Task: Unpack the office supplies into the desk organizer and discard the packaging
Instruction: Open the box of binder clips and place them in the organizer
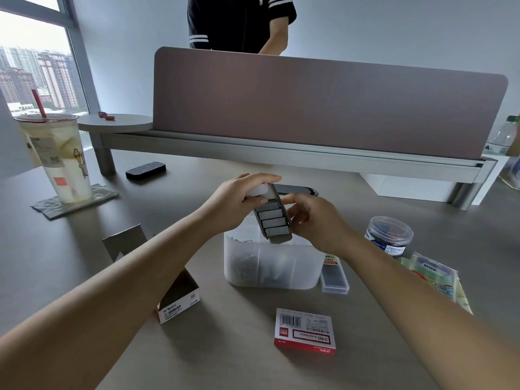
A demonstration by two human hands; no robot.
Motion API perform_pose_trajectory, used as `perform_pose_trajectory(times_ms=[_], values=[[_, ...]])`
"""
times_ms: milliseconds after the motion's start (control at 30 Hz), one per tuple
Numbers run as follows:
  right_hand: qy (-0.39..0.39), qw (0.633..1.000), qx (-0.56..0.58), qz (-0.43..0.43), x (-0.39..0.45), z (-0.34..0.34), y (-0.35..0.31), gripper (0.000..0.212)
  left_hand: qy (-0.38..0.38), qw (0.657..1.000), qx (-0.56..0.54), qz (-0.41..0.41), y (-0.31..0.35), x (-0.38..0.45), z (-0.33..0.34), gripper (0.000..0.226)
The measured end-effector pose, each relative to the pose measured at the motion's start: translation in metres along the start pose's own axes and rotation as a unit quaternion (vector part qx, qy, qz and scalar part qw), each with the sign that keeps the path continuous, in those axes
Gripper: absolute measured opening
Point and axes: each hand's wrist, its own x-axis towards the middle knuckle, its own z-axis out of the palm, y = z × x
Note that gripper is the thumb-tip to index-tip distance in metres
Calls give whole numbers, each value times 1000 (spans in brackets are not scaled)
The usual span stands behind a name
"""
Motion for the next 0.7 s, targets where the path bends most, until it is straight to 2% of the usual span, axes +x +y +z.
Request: perform_pose_trajectory(times_ms=[333, 533, 700], values=[[-11, 1000, 22, 12, 0, -1, -1, 31, -5, 1000, 21, -5, -1, 2, 6, 48], [-9, 999, 30, 7, 0, -1, 0, 33, 1, 1000, 10, -20, 0, 2, 5, 52], [22, 998, 61, -2, -1, -1, -2, 44, 24, 999, 20, -12, 3, -4, 2, 57]])
